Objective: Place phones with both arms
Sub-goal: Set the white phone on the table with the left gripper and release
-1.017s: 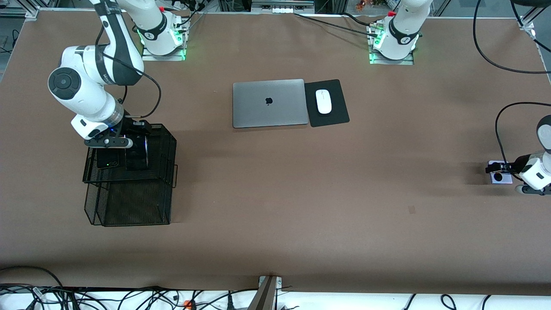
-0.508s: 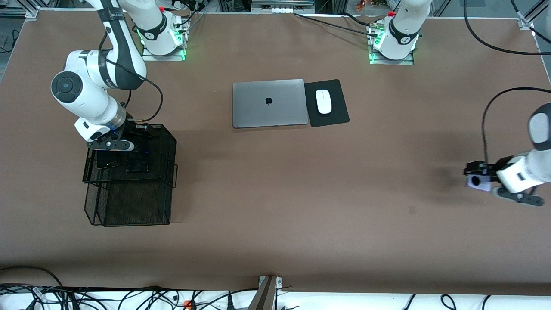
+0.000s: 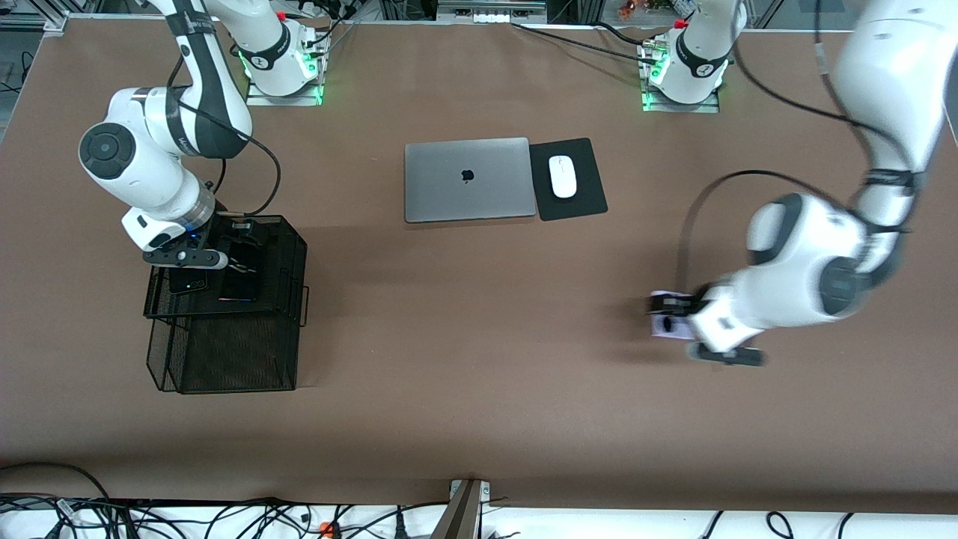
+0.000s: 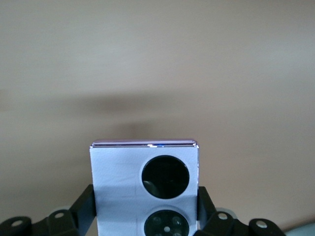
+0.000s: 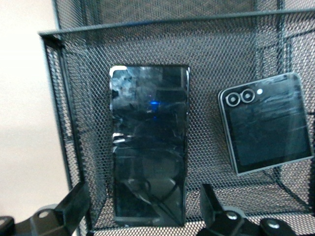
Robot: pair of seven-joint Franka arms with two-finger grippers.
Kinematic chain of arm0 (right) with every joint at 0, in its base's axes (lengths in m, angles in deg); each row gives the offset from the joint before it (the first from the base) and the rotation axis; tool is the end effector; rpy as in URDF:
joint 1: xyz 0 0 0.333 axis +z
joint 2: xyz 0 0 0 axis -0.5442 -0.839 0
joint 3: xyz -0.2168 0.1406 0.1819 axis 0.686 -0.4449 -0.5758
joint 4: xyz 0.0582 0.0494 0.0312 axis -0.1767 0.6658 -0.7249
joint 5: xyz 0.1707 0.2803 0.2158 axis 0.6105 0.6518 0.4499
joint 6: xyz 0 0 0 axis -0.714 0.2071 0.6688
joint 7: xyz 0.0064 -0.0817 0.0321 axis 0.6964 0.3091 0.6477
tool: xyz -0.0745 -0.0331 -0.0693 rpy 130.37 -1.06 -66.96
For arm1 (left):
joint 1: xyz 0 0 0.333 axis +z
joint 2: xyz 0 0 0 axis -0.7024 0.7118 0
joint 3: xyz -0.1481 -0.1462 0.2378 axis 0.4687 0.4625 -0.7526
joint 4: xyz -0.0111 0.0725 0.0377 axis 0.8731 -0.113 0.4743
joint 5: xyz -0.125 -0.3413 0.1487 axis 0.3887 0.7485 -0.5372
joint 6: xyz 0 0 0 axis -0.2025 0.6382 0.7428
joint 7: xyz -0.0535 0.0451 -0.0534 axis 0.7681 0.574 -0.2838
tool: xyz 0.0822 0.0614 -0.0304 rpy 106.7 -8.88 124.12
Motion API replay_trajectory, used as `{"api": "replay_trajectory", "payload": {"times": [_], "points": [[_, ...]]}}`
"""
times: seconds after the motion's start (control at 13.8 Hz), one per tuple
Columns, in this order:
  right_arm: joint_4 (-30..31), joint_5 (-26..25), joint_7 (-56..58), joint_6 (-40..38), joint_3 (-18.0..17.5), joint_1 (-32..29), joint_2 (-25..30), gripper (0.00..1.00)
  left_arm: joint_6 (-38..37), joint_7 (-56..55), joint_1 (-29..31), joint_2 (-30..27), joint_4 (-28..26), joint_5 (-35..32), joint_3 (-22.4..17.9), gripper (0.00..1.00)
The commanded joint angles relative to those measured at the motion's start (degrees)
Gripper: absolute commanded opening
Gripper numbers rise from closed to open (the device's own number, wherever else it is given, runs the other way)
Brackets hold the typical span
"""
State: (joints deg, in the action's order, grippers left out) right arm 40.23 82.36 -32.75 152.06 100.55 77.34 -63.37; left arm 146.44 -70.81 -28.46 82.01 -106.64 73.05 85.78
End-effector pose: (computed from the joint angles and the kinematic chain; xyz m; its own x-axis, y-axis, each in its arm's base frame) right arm 0.5503 0.0675 0.3484 0.9992 -0.0383 -0.0080 -0.0382 -0.9990 0.0236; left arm 0.6806 -0.1874 0.3245 0.9965 0.0059 -0.0835 0.0263 -0.9692 0.2447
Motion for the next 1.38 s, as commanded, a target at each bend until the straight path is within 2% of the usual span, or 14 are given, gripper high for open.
{"api": "replay_trajectory", "payload": {"times": [0.0,0.15,0.29,0.36,0.51,0.58,0.65,0.73,0.8,1.09,1.31], "points": [[-6.8,1.3,0.2,-8.0,-0.5,-0.6,-0.2,1.0,11.1,-13.9,-6.0,4.1,2.9,3.1,-0.8,0.36],[-11.5,1.3,-0.9,-14.6,-0.5,-0.6,-0.1,1.0,21.1,-20.5,-11.4,6.4,2.8,3.6,-1.0,0.37],[-16.6,1.3,-2.3,-20.5,-0.6,-0.5,0.0,1.0,25.3,-21.1,-16.6,10.3,2.8,3.5,-2.2,0.37],[-18.8,1.3,-3.1,-23.2,-0.7,-0.4,0.0,1.0,27.7,-21.3,-20.2,11.1,2.7,3.3,-4.9,0.37],[-21.5,1.3,-4.5,-25.1,-1.8,-0.4,-0.1,1.0,29.0,-21.7,-29.5,11.2,2.6,3.8,-13.0,0.37],[-21.8,1.3,-5.1,-25.2,-2.6,-0.4,0.1,1.0,29.3,-23.2,-32.2,10.9,2.7,4.0,-15.6,0.41],[-22.5,1.2,-5.9,-25.3,-2.9,-0.4,0.1,1.0,29.3,-23.8,-32.6,10.7,2.4,3.5,-16.0,0.59],[-23.2,1.1,-6.8,-26.2,-3.7,-0.6,0.1,1.0,29.2,-23.7,-32.3,10.7,1.7,3.2,-16.0,0.63],[-23.9,1.0,-6.9,-26.6,-4.4,-1.3,0.1,1.0,29.2,-23.7,-32.4,10.7,1.7,3.3,-16.1,1.0],[-25.6,0.9,-7.1,-26.9,-8.7,-5.3,-0.2,1.0,26.9,-24.0,-31.7,7.5,0.5,3.3,-16.0,1.0],[-26.0,0.3,-8.1,-26.8,-10.9,-6.4,-0.5,1.0,11.4,-23.3,-29.3,1.0,0.5,3.2,-16.5,1.0]]}}
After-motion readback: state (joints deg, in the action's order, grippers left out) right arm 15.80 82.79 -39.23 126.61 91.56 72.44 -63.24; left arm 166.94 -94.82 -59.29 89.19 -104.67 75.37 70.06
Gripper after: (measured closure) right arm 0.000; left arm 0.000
